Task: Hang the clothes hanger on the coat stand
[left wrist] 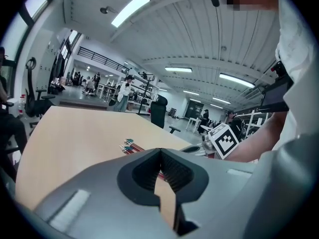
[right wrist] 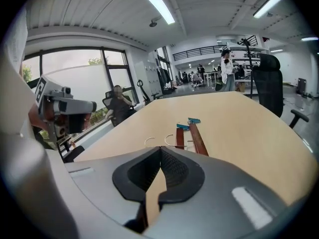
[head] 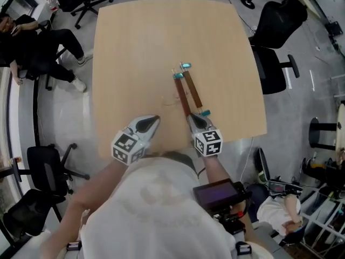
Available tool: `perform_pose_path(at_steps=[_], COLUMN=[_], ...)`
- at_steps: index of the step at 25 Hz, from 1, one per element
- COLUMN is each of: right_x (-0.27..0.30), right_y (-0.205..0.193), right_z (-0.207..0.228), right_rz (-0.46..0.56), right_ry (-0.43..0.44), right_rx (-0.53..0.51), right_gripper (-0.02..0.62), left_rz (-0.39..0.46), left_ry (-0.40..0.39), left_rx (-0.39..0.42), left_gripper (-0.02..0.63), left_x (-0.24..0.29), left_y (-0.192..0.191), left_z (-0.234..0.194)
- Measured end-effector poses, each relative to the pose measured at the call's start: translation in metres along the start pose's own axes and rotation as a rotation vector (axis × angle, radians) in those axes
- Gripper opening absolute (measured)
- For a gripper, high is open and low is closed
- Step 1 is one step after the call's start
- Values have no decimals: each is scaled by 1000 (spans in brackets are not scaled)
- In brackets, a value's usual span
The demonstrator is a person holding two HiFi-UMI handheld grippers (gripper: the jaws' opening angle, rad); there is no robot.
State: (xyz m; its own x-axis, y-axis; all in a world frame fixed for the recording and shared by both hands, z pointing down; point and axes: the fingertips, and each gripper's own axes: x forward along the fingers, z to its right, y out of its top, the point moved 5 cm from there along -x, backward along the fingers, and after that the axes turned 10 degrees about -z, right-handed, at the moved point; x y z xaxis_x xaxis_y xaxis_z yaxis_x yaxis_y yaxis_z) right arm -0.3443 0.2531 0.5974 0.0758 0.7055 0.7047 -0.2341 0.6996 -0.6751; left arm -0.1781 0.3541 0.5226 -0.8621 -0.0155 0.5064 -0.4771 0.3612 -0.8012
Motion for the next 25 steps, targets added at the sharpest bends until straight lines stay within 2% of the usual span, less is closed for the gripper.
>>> perform_pose_path(at_steps=[9,13,15,19,25], right_x=[65,86,92,104,112], right_y=[-3,3,4,0,-3], right_z=[76,93,98,107,108], right_rz=[-271,-373,-421,-512,-594], right_ry=[-100,-140,-165,-209,-208], right_rx=[-48,-79,-104,-136,-127], right_gripper=[72,155,170,175,161], left_rz=[2,17,26,33,42], left_ry=[135,193,214,242,286], left_rx=[-88,-135,-158,-191,-231], left_gripper=[2,2,2,2,2], left_x=[-6,-15,-18,-21,-23], left_y=[-8,-12,-15,-23,-30], left_z=[-13,-23,-25,-27,-30])
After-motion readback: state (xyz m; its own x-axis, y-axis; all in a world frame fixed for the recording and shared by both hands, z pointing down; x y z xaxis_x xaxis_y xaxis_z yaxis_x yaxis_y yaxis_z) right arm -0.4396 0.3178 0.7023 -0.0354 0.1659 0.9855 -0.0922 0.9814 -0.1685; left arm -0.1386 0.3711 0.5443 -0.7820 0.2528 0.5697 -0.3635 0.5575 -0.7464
